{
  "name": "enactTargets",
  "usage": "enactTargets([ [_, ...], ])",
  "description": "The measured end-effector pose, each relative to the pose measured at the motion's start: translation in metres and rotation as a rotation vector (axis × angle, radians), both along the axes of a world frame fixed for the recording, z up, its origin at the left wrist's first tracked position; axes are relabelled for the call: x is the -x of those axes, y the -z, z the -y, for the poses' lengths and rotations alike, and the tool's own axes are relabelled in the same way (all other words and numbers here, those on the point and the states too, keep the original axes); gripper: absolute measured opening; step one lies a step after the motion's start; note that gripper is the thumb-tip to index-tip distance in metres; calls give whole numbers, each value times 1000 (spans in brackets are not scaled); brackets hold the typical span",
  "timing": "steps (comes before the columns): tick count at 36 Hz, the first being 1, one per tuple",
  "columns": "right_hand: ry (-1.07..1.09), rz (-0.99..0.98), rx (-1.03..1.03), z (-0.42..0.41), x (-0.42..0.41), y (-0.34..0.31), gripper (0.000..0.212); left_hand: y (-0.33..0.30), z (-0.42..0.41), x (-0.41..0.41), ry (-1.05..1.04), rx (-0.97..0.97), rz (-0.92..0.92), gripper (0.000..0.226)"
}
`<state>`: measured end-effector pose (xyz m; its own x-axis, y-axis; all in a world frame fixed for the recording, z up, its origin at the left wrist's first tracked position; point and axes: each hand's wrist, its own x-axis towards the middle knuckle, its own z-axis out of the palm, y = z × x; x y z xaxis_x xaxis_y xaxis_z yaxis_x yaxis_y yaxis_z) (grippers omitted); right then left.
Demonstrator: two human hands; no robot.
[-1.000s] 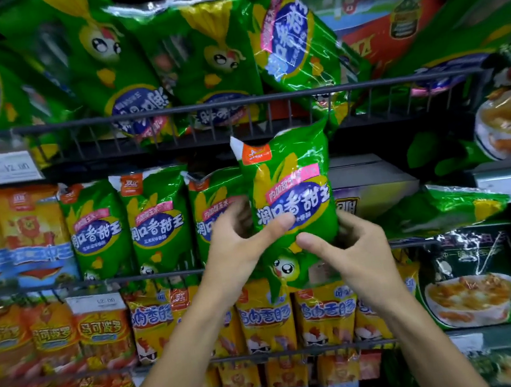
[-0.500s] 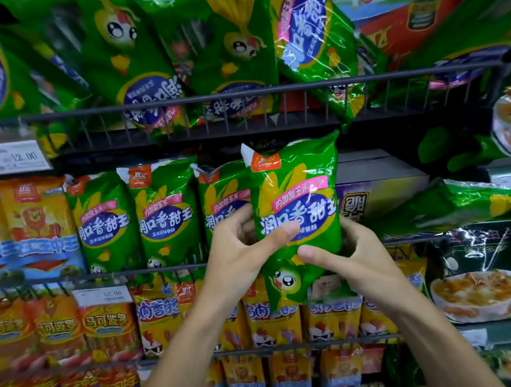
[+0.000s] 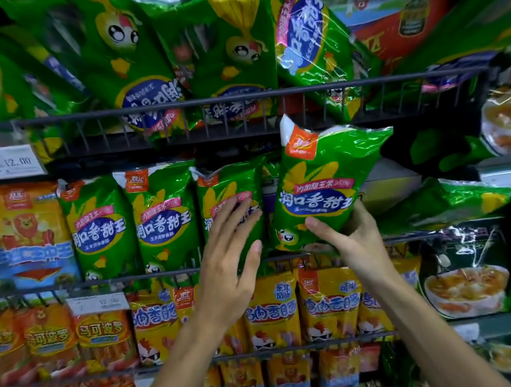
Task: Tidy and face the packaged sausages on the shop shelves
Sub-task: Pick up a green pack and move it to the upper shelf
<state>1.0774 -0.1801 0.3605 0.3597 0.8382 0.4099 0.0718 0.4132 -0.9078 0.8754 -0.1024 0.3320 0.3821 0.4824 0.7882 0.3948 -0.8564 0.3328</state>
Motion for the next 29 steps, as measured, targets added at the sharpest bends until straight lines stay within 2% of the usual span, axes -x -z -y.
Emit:
enactTargets([
  [5,66,85,20,-12,-6,-4,51,12,-7,7,-62,-77,-80,46],
  [9,-6,112,59,-17,-10,-5,50,15,-7,8,-101,-109,-140,50],
  [14,-87,300,149,-24,-20,-8,42,16,-5,10,-115,-96,-202,53],
  [18,-139,452,220,-25,-25,-13,52,15,-5,11,-114,-86,-221,53],
  [22,-69,635,280,-29,-30,-5,51,15,-5,13,-106,-77,-223,53],
  [25,-72,638,277,-31,-34,-3,50,14,-4,14,-105,-68,-228,54],
  [29,-139,499,207,-36,-39,-9,47,13,-5,15,-86,-60,-234,54],
])
